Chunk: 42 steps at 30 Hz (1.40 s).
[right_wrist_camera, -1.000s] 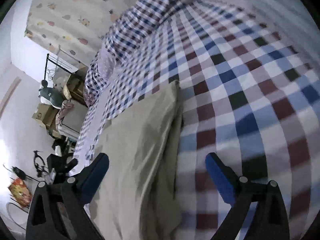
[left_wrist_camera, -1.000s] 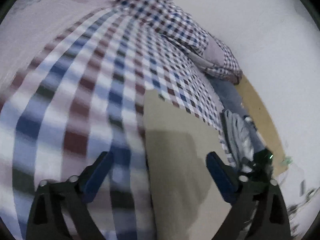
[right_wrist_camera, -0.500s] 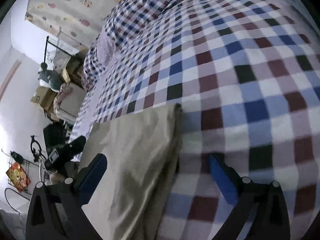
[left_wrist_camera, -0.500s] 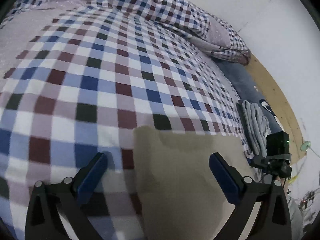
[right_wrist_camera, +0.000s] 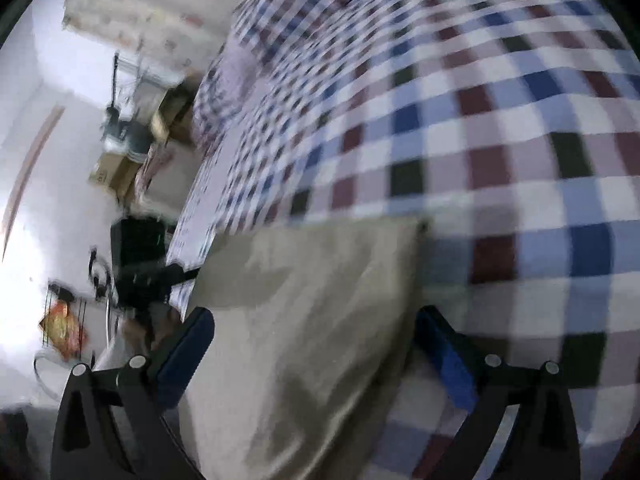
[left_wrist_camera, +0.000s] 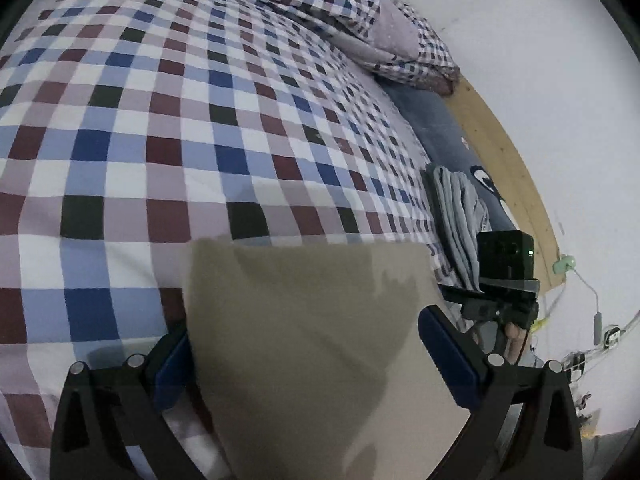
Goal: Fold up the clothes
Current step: 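Grasp the khaki bundle end with both grippers, then lift the khaki bundle with both grippers and carry it toward the pillow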
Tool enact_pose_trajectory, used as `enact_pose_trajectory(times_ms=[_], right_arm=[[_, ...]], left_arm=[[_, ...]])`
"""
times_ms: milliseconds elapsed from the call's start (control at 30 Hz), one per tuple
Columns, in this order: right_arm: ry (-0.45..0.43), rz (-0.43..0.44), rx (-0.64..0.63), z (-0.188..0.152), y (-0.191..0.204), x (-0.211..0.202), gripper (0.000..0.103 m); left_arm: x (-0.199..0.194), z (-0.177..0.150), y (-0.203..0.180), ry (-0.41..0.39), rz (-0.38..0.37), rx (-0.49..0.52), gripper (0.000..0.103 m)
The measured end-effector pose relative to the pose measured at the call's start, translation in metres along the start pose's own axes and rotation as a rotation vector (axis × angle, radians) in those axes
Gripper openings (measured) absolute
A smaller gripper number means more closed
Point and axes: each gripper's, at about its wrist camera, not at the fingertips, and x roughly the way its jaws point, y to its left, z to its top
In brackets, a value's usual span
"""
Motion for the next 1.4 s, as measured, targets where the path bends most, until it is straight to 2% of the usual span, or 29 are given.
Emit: enact_pose_trajectory(times_ms=[100,333,433,467,500,533,600,633,667,733,833,1033,1200,1300,1400], right_arm=[[-0.016,-0.009,0.003,0.002,0.006,0.009,0.103],[-0.064,-0.018,0.009,0.004,0.017,0.024,0.103],[-0.079,0.000,0.014,0.003,0.015,0.022,0.103],[-0.077,-0.008,0.010,0.004,0.016,0.022,0.101],[-0.076,-0.016,0.006,0.004,0.017,0.021,0.100],[-0.074,-0.024,0.002,0.005,0.018,0.021,0.095],[-0.083,-0.076,0.015,0.005,0.014,0.018,0.077],[-0.088,-0.102,0.022,0.005,0.011,0.017,0.048],[-0.092,-0.128,0.028,0.005,0.009,0.015,0.033],[-0.094,-0.104,0.045,0.004,0.006,0.015,0.033],[-0.107,-0.119,0.027,0.004,0.008,0.015,0.033],[-0.140,-0.204,-0.062,0.001,0.020,0.018,0.033],[-0.149,-0.279,-0.086,0.001,0.033,0.018,0.030],[-0.167,-0.345,-0.106,-0.001,0.045,0.017,0.027],[-0.227,-0.409,-0.149,-0.008,0.067,0.008,0.025]], left_arm=[[0.003,0.004,0.003,-0.024,-0.016,-0.044,0.102],[0.004,0.005,0.003,-0.043,-0.011,-0.032,0.102],[0.002,0.004,0.006,-0.051,0.001,-0.040,0.095],[0.001,0.004,0.008,-0.053,0.006,-0.046,0.089],[0.000,0.004,0.010,-0.059,0.016,-0.056,0.078],[-0.002,0.004,0.013,-0.066,0.026,-0.066,0.070],[-0.005,0.003,0.022,-0.077,0.068,-0.095,0.036],[-0.006,0.002,0.026,-0.081,0.071,-0.108,0.032],[-0.007,0.001,0.030,-0.085,0.070,-0.121,0.030],[-0.008,0.000,0.031,-0.087,0.072,-0.120,0.028],[-0.009,-0.001,0.029,-0.092,0.078,-0.109,0.024],[-0.013,-0.006,0.013,-0.134,0.111,-0.054,0.013],[-0.029,-0.017,-0.015,-0.226,0.162,0.036,0.010],[-0.041,-0.032,-0.048,-0.307,0.238,0.164,0.009],[-0.061,-0.059,-0.092,-0.414,0.317,0.326,0.008]])
